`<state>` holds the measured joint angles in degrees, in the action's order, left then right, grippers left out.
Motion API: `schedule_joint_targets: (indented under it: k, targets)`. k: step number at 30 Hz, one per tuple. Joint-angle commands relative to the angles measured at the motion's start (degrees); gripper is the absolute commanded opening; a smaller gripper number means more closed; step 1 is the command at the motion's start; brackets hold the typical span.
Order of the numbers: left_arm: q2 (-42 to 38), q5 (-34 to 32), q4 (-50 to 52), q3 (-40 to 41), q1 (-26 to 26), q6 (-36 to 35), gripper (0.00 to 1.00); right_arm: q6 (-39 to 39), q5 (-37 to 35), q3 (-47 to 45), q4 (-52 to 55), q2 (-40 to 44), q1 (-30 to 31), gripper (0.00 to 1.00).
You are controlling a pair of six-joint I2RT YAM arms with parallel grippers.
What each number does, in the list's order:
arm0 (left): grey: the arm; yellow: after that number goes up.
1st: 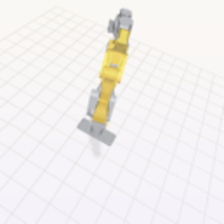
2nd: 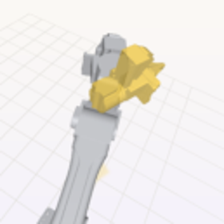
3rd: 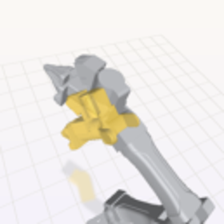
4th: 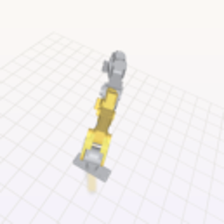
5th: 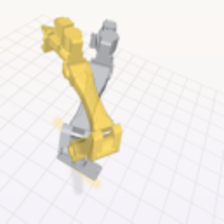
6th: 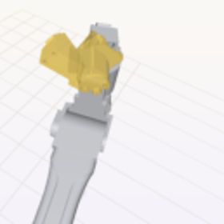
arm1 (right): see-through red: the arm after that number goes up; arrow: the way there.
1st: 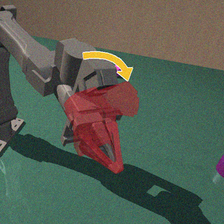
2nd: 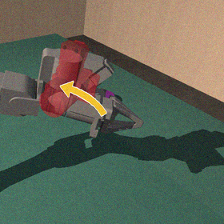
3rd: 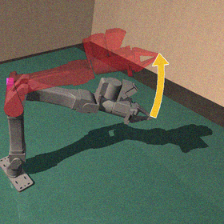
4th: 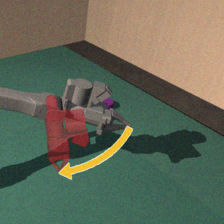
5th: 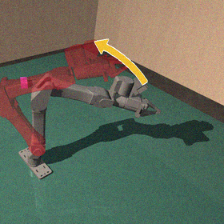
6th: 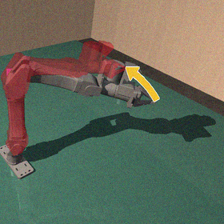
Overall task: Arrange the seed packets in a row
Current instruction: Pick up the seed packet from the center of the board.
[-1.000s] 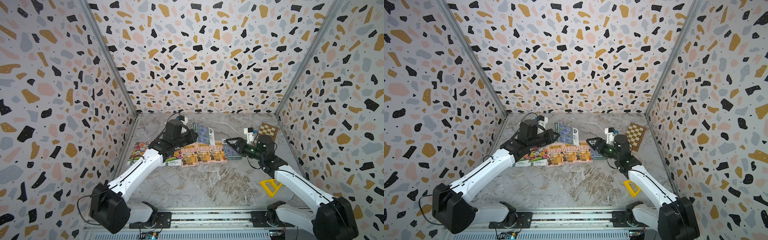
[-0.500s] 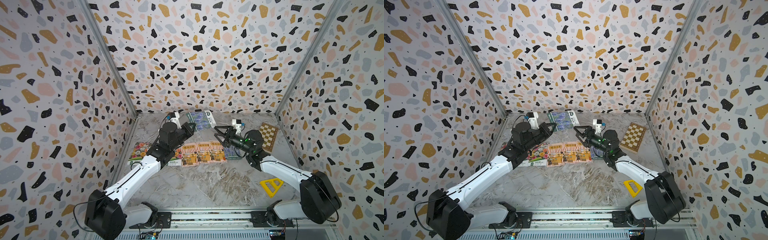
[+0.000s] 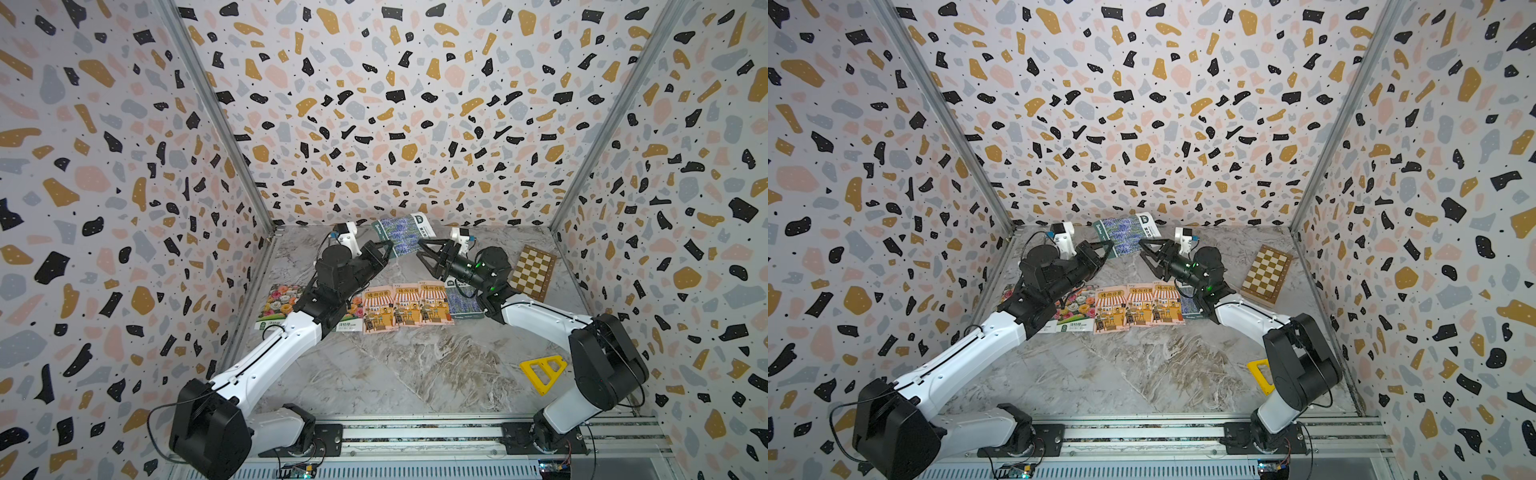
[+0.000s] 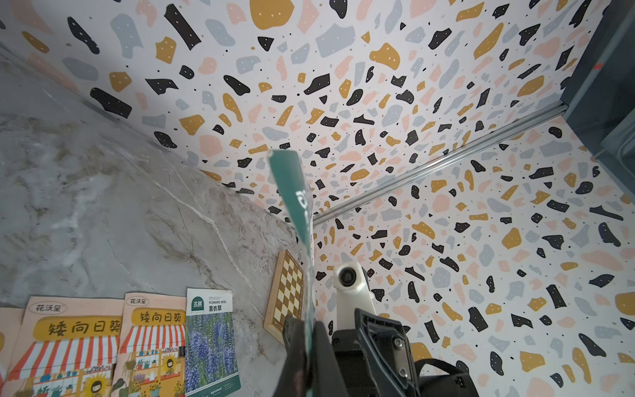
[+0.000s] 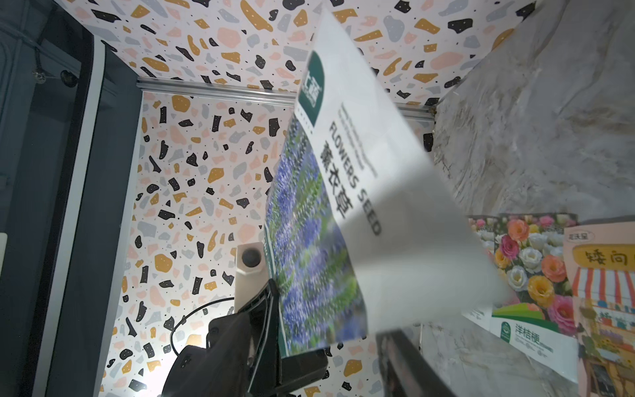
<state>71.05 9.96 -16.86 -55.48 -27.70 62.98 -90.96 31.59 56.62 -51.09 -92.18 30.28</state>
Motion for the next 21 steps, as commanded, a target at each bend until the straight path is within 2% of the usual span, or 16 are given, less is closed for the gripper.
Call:
schedule_joint_targets:
  k: [1,3,5,9,11,12,13,16,21]
  targets:
    - [-0.1,1.9,-3.5,0.5,0.4,1.3,0.00,0.9,0.9,2.9,-2.5,0.0,-0.5,0.48]
    - [0.0,2.3,-2.8,0.3,0.4,1.1,0.00,1.2,0.5,3.1,-2.3,-0.4,-0.8,0.40]
    - [0.1,2.3,-1.5,0.0,0.4,0.9,0.00,2.3,-0.1,3.1,-0.4,-0.4,-1.2,0.28]
    - [0.3,2.4,1.5,-0.4,0.4,0.6,0.00,7.9,-0.6,4.2,6.5,0.5,-2.2,0.11]
    - [0.4,2.2,6.4,-1.1,0.5,0.1,0.05,12.1,-0.4,4.8,10.3,0.9,-3.0,0.04]
    - [0.5,2.1,9.5,-1.5,0.5,-0.6,0.11,14.4,-0.1,5.3,12.9,1.1,-3.4,0.00]
    - [0.6,2.2,12.1,-1.9,0.6,-1.6,0.21,17.2,0.5,5.6,15.1,1.3,-3.9,0.00]
    - [1.3,4.7,18.1,-2.1,1.5,-4.3,0.40,25.3,2.5,6.8,22.4,1.4,-5.3,0.00]
    - [4.0,14.4,25.7,-2.2,4.7,-12.3,0.82,40.9,6.8,7.4,34.8,1.7,-7.4,0.00]
